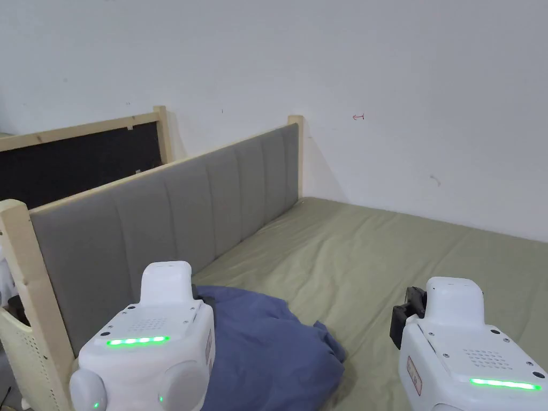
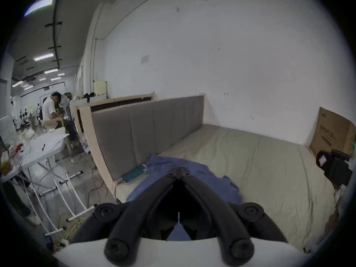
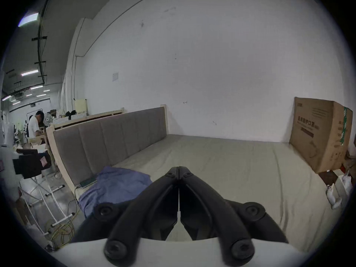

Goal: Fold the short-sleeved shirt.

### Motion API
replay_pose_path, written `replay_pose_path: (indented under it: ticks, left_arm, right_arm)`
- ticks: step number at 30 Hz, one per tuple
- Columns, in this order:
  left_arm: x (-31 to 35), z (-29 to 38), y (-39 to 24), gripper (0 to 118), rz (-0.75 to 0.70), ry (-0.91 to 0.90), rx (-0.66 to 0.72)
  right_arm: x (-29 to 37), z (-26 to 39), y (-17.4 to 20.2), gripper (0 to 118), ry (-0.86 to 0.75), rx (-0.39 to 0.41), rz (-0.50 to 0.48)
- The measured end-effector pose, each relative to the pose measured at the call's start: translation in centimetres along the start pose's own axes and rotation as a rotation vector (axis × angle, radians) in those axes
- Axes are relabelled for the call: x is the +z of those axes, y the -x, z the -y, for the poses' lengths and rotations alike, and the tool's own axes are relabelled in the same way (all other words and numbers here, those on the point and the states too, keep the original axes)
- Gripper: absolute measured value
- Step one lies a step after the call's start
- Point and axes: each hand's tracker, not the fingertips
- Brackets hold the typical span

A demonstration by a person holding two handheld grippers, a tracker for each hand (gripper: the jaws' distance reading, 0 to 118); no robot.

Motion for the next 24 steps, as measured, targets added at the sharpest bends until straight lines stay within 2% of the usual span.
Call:
replay_pose_path:
  ticks: [1,2,3,4,5,6,7,9,14,20,22,24]
  left_arm:
    - [-1.0,0.3,-0.1,0,0.007,0.011,0.018]
    - [-2.3,0.5,-0.4,6,0.023,0.052,0.037]
    - [-3.8,0.8,-0.5,23,0.055,0.089,0.058]
    - [-5.2,1.1,-0.6,52,0.082,0.127,0.080]
    - [-7.1,1.5,-0.9,90,0.094,0.196,0.089]
    - [-8.9,2.2,-1.4,107,0.089,0.244,0.128]
    - [-10.4,2.7,-1.9,116,0.076,0.284,0.142]
    - [-13.3,4.0,-2.9,117,0.104,0.299,0.149]
    - [-22.3,8.0,-5.3,116,0.071,0.508,0.116]
    - [-27.9,14.0,-6.4,99,0.031,0.694,0.052]
    - [-29.6,16.3,-6.5,101,0.011,0.772,0.016]
    - [-28.9,16.3,-7.3,102,0.002,0.684,-0.042]
  right_arm:
    - [-0.3,0.2,-0.1,1,0.008,0.003,0.004]
    - [-0.5,0.5,-0.3,1,0.018,0.005,0.008]
    - [-0.8,0.7,-0.6,1,0.027,0.004,0.010]
    - [-1.1,1.0,-0.8,1,0.035,0.002,0.013]
    - [-1.4,1.3,-1.1,1,0.048,-0.004,0.017]
    - [-1.9,1.7,-1.3,1,0.066,-0.012,0.024]
    - [-2.3,2.0,-1.5,1,0.079,-0.020,0.027]
    - [-3.3,2.9,-1.9,1,0.109,-0.022,0.030]
    - [-6.1,5.3,-2.9,1,0.179,0.007,0.055]
    - [-9.2,7.7,-4.6,1,0.256,-0.027,0.082]
    - [-9.7,8.4,-5.1,1,0.281,-0.047,0.092]
    - [-10.0,8.9,-5.5,1,0.296,-0.057,0.091]
